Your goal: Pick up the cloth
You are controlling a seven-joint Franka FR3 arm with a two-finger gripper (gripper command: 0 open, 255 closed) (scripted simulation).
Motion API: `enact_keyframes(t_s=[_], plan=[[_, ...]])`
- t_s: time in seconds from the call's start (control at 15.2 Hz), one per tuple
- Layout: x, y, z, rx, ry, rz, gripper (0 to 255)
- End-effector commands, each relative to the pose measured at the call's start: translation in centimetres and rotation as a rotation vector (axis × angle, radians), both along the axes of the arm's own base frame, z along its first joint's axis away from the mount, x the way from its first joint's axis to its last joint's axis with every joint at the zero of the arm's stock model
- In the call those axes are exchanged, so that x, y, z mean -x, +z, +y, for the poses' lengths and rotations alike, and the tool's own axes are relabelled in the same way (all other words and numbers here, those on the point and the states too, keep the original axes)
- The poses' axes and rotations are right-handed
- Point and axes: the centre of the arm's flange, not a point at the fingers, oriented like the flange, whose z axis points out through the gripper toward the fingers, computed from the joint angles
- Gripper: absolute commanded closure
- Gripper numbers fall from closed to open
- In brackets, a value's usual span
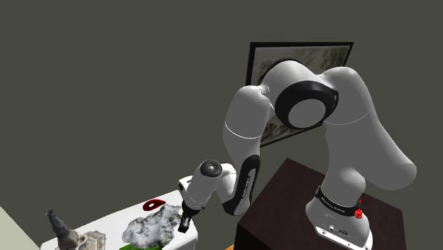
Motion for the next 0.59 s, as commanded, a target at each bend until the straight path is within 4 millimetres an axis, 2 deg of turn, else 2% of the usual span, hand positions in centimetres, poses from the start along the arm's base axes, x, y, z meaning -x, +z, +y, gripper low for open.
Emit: enact_keyframes(t_s=[0.0, 0.33, 0.53], plan=[[0.0, 0.0, 0.0, 0.000, 0.000, 0.000, 255], [0.0, 0.0, 0.0, 0.000, 0.000, 0.000, 255], [0.0, 1.6, 0.0, 0.000, 0.000, 0.000, 255]])
